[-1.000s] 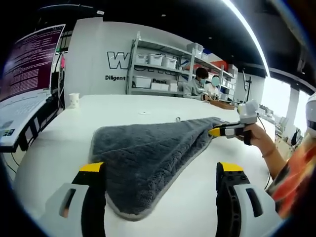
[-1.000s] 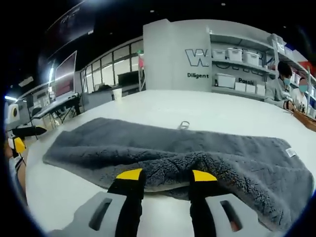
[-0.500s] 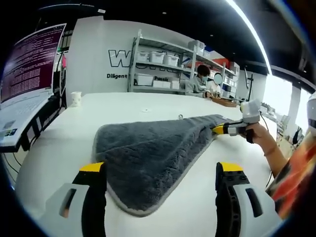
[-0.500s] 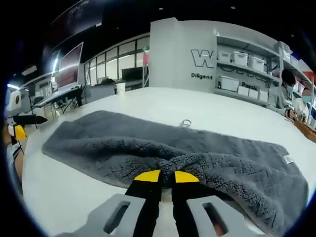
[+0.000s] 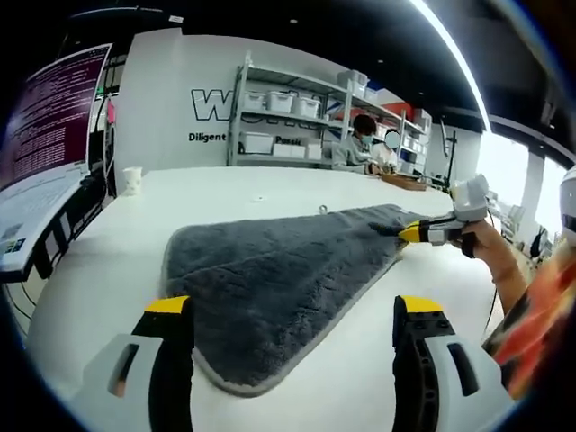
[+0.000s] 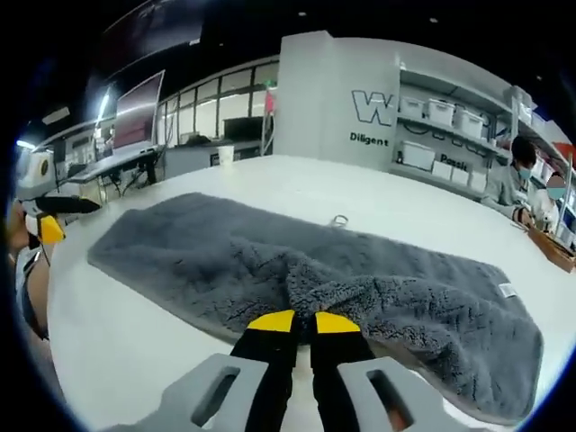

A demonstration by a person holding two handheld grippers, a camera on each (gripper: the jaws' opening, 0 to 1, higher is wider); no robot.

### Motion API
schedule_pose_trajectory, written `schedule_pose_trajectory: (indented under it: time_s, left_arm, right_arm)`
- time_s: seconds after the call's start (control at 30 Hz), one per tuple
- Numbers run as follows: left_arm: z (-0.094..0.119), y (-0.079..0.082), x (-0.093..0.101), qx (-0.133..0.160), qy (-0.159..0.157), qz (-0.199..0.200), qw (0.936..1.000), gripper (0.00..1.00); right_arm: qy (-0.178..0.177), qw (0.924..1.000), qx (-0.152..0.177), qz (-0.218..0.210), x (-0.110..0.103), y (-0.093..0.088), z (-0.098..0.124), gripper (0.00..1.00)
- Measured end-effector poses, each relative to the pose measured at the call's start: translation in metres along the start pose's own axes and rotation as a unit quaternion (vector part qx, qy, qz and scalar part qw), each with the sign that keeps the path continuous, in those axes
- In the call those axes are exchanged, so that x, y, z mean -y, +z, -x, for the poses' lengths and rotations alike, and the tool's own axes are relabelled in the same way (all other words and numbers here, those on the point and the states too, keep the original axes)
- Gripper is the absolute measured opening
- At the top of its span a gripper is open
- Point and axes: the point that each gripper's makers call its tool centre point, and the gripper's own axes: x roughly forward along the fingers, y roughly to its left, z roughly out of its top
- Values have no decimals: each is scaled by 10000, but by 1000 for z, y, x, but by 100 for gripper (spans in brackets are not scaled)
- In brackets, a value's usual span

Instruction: Open the folded towel by lifting each exposed corner and separating the folded layers until the towel lies flat within the target outline without major curled edges

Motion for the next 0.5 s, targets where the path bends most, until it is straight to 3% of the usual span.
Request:
schedule_pose_trajectory:
  time_s: [0.2,0.5]
  left_arm:
    - [-2,0,3,-72,-13,-124,9999,90]
    - [-5,2,10,-103,-157,-195,9996,90]
  right_arm:
    - [79,9999,-83,-25,-6,-5,22,0]
    - [218,9994,-284,29,-16,-15,32,0]
